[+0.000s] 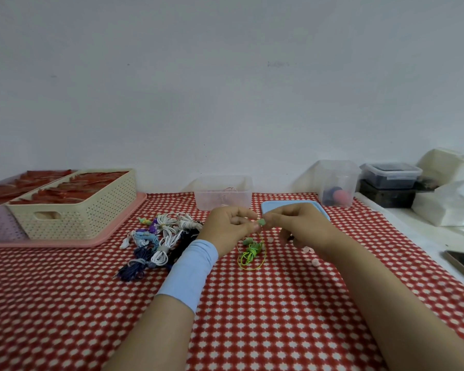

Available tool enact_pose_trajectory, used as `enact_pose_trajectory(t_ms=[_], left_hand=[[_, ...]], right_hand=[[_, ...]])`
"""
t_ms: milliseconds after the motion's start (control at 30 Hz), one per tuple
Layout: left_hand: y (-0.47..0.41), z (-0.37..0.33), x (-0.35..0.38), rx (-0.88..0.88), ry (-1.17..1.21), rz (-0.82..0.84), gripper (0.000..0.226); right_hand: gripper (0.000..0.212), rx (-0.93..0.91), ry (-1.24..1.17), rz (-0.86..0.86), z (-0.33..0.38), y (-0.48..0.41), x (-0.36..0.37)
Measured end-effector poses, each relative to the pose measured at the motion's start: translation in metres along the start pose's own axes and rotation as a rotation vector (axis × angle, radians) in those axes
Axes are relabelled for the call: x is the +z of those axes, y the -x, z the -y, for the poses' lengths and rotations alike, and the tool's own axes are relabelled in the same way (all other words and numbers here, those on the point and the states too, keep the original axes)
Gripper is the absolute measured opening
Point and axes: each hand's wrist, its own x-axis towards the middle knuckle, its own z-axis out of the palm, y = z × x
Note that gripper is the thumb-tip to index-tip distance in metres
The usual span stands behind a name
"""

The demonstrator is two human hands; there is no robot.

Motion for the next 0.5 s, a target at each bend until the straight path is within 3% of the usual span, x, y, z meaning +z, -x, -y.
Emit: enact_pose_trajectory(t_ms=[300, 500], left_hand=[[0.0017, -0.0039, 0.0014, 0.018, 0.067, -0.015, 0.013], [0.0025, -0.006, -0.0006, -0.023, 0.252, 0.041, 0.01]], right_hand=[[0.015, -0.041, -0.104, -0.076, 0.0047, 0.0039, 0.0034], [0.021, 0.124, -0.371, 0.158, 0.0006, 0.0008, -0.0039]])
